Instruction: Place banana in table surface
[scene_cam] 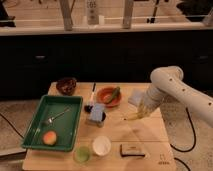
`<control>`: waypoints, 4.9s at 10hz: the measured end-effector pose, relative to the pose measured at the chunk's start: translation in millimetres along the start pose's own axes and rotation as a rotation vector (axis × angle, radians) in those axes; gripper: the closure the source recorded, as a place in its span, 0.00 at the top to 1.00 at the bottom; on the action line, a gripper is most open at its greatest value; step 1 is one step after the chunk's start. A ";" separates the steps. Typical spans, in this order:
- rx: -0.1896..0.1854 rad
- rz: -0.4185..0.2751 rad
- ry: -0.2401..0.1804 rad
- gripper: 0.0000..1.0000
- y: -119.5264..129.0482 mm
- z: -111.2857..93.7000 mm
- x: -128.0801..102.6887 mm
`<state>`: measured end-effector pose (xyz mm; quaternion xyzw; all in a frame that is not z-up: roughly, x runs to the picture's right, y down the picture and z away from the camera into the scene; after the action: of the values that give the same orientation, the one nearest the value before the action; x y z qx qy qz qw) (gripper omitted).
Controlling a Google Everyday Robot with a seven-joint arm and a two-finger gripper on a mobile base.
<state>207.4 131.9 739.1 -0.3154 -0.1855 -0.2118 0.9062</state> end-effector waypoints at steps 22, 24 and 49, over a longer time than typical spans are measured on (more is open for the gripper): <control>-0.049 0.011 -0.060 0.71 20.0 113.6 3.1; -0.053 0.014 -0.059 0.80 18.7 113.3 4.8; -0.066 0.002 -0.090 0.80 9.8 108.4 19.2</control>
<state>206.5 204.2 822.7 -0.3546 -0.2188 -0.2022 0.8863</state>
